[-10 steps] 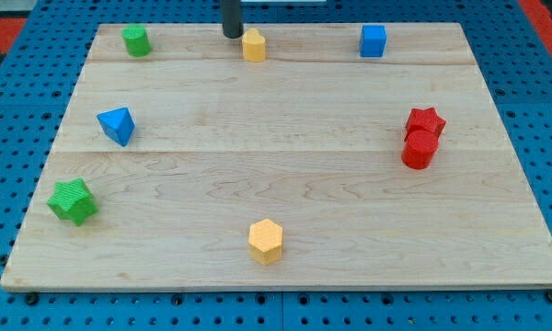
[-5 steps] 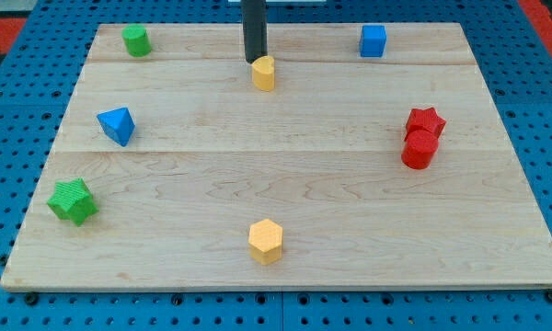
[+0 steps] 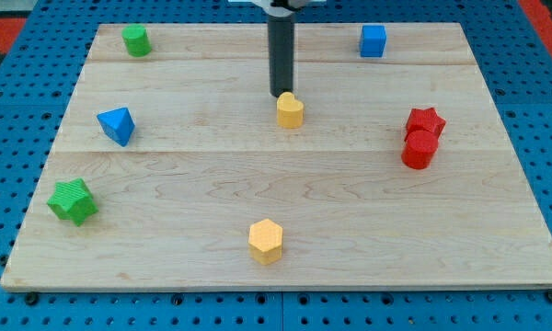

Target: Slide the yellow heart closer to yellow hexagon

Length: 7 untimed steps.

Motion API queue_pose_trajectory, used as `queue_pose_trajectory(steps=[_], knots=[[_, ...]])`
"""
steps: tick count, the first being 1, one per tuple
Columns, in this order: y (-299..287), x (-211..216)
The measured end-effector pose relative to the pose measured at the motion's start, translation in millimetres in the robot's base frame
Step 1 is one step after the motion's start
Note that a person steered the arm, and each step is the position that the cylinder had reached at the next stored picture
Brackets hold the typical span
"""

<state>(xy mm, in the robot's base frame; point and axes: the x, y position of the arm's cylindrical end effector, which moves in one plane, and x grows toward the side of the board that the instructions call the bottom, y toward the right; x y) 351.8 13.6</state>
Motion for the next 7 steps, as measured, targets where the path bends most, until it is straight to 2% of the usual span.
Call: queue_pose_trajectory(steps=[2, 4, 6, 7], knots=[[1, 82], [25, 80], [8, 156], [15, 151]])
